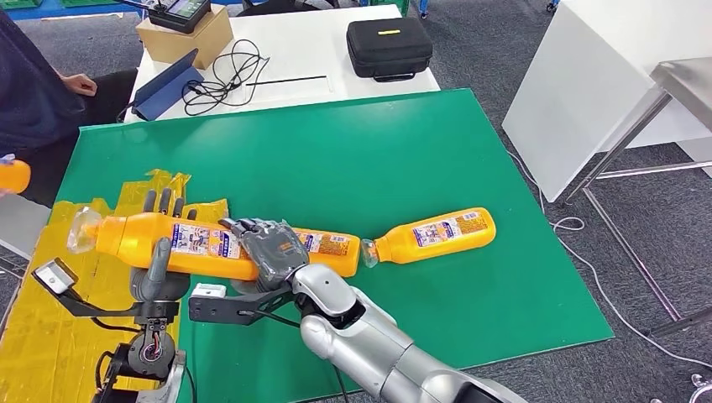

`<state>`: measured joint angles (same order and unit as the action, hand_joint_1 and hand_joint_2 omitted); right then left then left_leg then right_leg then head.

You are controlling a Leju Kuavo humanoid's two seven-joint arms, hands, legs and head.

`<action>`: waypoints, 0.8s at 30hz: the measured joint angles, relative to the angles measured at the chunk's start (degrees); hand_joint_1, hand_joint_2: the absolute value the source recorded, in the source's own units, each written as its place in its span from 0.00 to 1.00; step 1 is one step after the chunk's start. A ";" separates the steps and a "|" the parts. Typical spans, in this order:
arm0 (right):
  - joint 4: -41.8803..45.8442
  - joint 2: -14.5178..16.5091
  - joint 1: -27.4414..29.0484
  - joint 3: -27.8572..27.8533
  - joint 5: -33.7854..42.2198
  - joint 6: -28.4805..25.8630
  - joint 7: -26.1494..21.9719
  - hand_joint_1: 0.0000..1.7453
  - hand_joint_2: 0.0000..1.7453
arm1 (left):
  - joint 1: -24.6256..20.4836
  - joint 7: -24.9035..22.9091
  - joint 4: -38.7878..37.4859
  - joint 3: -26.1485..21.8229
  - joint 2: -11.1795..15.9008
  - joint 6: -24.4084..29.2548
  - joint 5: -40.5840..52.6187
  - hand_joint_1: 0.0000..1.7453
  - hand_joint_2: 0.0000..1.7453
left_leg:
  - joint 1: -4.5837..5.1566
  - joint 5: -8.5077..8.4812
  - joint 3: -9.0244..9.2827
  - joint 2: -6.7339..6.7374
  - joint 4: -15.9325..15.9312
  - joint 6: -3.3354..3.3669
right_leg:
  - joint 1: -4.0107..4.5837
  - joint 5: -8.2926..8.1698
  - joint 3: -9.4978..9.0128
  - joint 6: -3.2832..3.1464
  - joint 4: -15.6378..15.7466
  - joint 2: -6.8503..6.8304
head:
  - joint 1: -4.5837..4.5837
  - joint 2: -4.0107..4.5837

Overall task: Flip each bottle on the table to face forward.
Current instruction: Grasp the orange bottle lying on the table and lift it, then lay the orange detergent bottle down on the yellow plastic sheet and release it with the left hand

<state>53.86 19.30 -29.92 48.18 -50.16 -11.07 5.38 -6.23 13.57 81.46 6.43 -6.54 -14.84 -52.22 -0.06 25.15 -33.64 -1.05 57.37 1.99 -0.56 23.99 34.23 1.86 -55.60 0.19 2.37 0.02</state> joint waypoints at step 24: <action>-0.27 -0.45 0.83 -0.09 5.13 2.61 -1.22 0.00 0.00 | -0.43 3.74 -0.49 -0.33 0.14 6.33 6.53 1.00 1.00 | -0.01 0.00 -0.01 0.01 0.00 0.00 | 0.01 0.00 0.01 0.00 0.00 0.00 | 0.00 0.00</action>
<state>53.59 18.85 -29.09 48.09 -45.04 -8.46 4.16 -6.66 17.31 80.96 6.10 -6.39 -8.51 -45.69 -0.06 25.15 -33.64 -1.04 57.37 1.99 -0.55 23.99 34.24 1.86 -55.60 0.18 2.37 0.02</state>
